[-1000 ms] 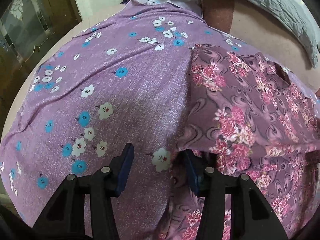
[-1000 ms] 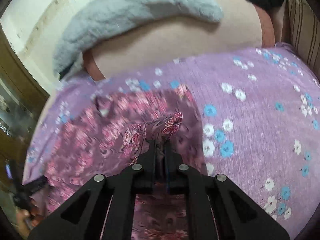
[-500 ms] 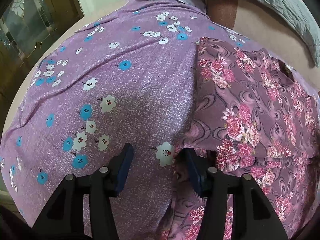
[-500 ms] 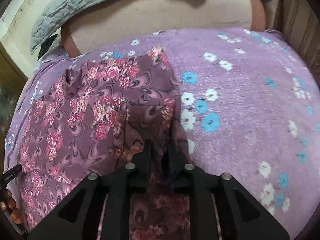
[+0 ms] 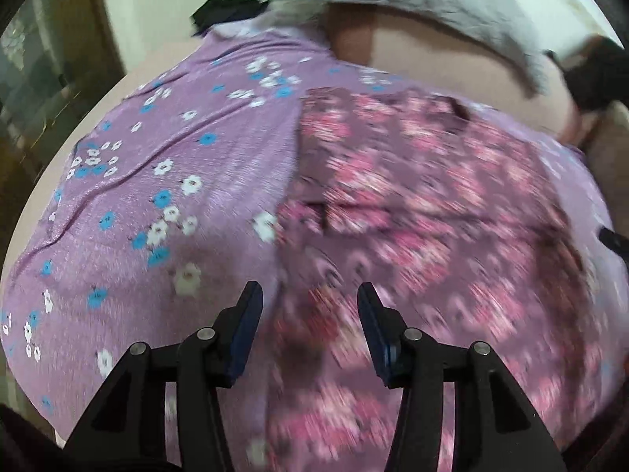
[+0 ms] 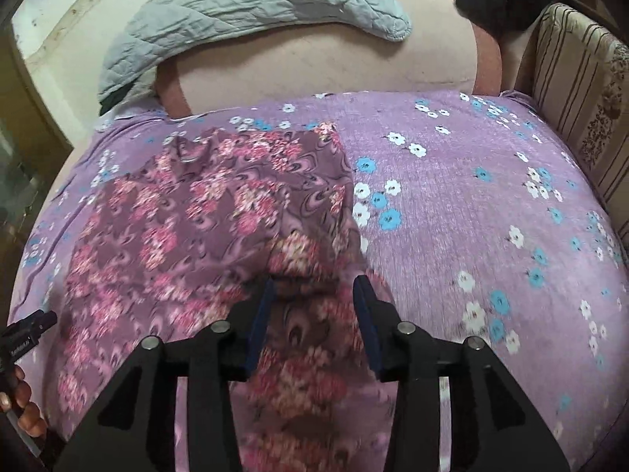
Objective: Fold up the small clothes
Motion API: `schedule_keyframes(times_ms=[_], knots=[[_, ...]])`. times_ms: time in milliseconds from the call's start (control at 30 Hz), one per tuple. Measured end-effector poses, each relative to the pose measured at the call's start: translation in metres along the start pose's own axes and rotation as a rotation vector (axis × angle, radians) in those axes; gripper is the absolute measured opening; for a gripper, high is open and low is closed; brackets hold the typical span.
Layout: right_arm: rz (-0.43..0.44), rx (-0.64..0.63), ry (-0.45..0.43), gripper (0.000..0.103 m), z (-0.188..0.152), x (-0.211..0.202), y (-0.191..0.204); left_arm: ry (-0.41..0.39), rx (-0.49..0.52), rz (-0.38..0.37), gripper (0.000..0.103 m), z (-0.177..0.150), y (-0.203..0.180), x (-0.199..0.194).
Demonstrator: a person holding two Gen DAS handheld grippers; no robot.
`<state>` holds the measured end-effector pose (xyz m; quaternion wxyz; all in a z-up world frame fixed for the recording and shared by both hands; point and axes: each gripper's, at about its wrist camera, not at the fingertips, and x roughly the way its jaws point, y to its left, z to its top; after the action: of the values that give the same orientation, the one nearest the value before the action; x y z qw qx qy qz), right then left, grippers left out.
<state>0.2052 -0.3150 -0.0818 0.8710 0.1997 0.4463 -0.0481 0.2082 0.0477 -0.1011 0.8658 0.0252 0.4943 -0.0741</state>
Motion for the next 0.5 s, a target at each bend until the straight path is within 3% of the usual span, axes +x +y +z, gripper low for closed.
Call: schedule_keyframes(times_ms=[167, 333, 500], knots=[[0.06, -0.022, 0.005, 0.055, -0.036, -0.034, -0.001, -0.012, 0.047, -0.032, 0.061, -0.044, -0.004, -0.038], [0.098, -0.048, 0.033, 0.056, -0.084, -0.064, -0.008, 0.066, -0.011, -0.062, 0.062, -0.084, 0.018, -0.049], [0.1, -0.028, 0.062, 0.057, -0.128, -0.085, -0.029, 0.127, -0.023, -0.027, 0.064, -0.125, 0.031, -0.049]])
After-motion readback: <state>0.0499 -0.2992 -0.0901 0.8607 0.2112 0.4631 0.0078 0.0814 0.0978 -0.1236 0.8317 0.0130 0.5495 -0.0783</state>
